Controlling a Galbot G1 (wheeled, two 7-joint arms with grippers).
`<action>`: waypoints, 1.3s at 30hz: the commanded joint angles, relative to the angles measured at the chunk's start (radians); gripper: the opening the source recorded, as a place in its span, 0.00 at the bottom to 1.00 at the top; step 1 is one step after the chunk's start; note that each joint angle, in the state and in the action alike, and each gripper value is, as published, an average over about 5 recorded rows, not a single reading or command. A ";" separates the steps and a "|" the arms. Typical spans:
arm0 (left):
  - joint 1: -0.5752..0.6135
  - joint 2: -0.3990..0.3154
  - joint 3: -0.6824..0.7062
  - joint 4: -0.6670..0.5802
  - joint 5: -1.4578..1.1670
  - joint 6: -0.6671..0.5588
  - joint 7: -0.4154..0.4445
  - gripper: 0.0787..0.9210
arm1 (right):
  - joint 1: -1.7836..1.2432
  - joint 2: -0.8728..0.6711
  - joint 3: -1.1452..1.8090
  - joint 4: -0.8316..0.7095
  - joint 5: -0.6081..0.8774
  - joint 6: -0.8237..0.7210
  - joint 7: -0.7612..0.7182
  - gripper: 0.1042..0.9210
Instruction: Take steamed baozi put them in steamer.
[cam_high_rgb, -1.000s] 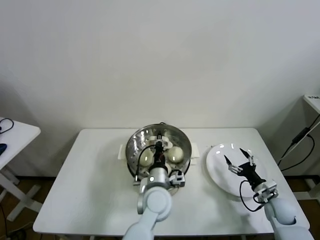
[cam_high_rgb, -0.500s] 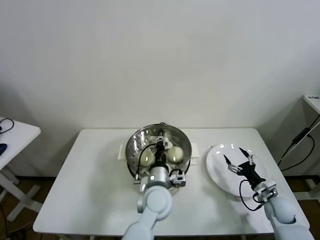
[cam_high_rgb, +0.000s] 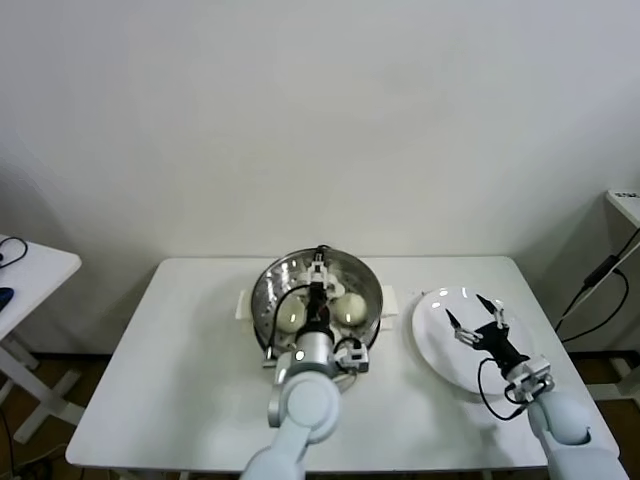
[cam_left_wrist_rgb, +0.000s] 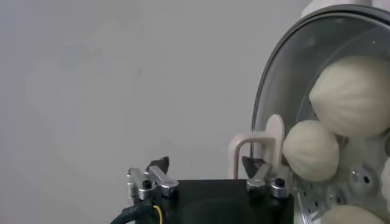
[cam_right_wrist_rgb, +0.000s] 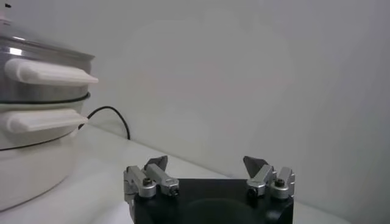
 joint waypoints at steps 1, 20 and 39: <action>0.020 -0.044 -0.013 -0.050 -0.010 -0.010 0.011 0.86 | 0.006 0.000 -0.007 -0.001 -0.002 -0.002 -0.001 0.88; 0.143 0.044 -0.032 -0.246 -0.128 -0.027 0.045 0.88 | 0.047 -0.012 -0.041 -0.020 -0.003 -0.023 0.003 0.88; 0.293 0.099 -0.132 -0.345 -0.263 -0.075 0.016 0.88 | 0.072 -0.011 -0.056 -0.026 -0.011 -0.030 0.006 0.88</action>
